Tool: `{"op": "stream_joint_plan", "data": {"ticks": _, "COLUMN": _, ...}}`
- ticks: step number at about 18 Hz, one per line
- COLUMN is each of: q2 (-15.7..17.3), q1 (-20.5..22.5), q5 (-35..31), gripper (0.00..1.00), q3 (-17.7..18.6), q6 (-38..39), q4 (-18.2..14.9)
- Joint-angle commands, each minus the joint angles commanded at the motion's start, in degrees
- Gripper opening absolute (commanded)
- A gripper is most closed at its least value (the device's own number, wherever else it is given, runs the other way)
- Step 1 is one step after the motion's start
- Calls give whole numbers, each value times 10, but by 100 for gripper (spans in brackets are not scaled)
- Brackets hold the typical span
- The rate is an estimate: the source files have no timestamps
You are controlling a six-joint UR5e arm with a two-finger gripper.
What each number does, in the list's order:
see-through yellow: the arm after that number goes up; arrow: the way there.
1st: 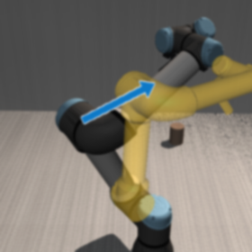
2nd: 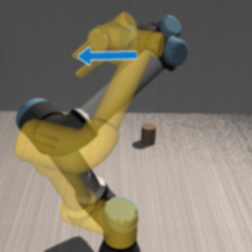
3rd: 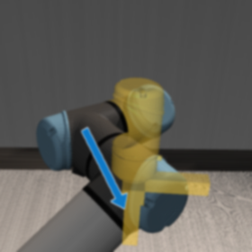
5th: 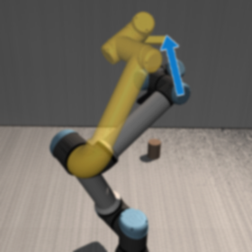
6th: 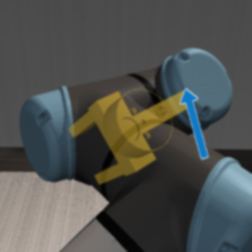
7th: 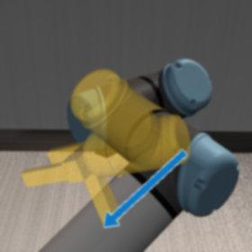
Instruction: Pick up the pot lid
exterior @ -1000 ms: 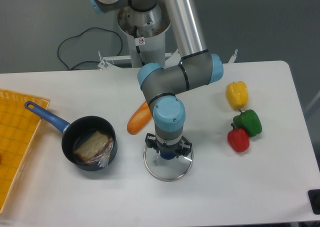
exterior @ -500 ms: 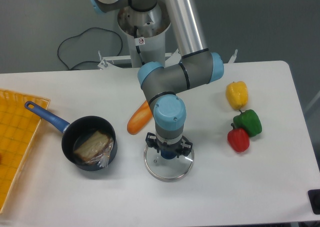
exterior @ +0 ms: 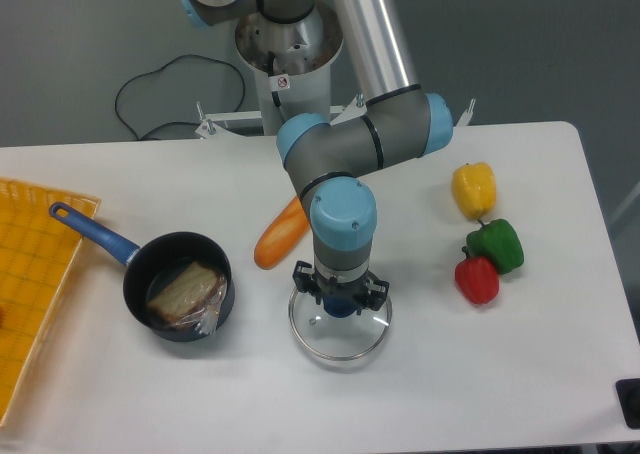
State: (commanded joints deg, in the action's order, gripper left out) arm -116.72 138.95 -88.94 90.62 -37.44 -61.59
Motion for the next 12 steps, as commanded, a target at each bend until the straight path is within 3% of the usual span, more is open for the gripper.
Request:
{"op": "stream_joint_plan", "data": {"ticks": 4, "q2": 12, "q1": 5, "q5": -1, "gripper": 29, "q3": -26, "q6": -29, "q4": -55}}
{"op": "stream_joint_plan", "data": {"ticks": 9, "q2": 25, "q1": 14, "q5": -2, "gripper": 28, "q3": -34, "q6": -47, "q4": -80}}
{"op": "stream_joint_plan", "data": {"ticks": 12, "q2": 29, "q1": 17, "q5": -4, "gripper": 28, "q3": -44, "q6": -47, "q4": -113}}
